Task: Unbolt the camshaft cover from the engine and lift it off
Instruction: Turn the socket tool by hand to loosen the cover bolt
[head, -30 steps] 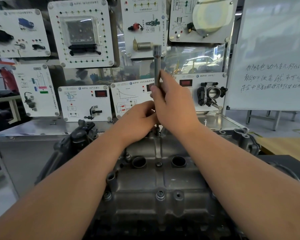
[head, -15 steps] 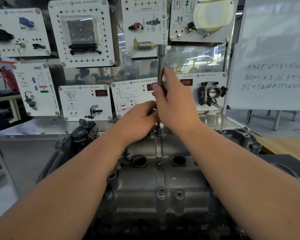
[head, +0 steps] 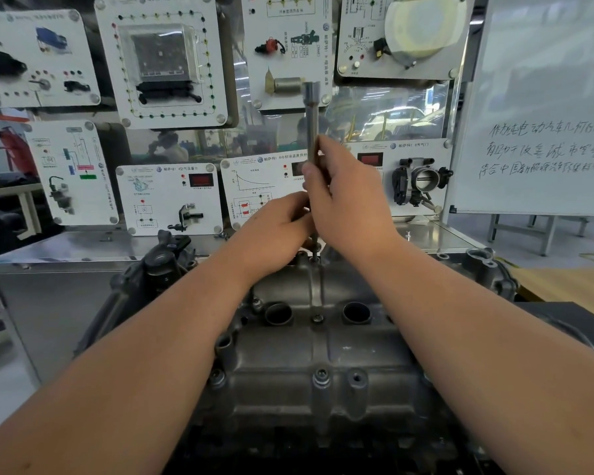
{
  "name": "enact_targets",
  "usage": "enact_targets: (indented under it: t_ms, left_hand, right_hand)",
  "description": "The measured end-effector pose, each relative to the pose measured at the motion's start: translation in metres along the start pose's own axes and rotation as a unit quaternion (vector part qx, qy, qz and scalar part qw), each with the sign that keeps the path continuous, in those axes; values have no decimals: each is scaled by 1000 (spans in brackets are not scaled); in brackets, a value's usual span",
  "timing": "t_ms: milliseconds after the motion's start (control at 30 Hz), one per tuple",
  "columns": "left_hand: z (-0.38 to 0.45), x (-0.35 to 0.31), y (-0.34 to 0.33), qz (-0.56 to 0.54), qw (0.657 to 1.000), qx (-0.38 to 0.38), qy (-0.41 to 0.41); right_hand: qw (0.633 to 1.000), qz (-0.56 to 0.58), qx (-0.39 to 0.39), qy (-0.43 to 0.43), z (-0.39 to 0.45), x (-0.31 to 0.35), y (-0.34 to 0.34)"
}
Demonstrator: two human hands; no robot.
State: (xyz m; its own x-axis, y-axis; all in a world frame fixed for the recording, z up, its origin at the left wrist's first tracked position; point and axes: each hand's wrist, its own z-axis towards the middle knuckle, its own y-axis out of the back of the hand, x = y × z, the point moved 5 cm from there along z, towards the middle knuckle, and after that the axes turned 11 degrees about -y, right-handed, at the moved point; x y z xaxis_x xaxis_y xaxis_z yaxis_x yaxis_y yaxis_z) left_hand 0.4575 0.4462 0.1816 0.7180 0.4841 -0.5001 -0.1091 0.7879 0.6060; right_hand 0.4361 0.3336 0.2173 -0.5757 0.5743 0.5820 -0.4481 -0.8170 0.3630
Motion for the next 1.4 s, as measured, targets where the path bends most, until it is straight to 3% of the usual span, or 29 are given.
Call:
enact_targets:
  t_ms: [533,700,933,1133,1400]
  left_hand:
    - [0,-2,-1,25,1000,5,-15]
    - [-1,-2,0,35,999,10,0]
    - [-1,-4,-2,8,1000,12,3]
    - [1,-3,0,32,999,5,1]
    - [0,-2,0,21,1000,7,-3]
  right_hand:
    - [999,30,5,-32,0,-2,0]
    - [999,21,-26,-9,0,0,5]
    - [998,41,34,-31,1,0,-4]
    - [999,43,-26,-5,-1,2,5]
    - [999,24,1,-21,2,-2,0]
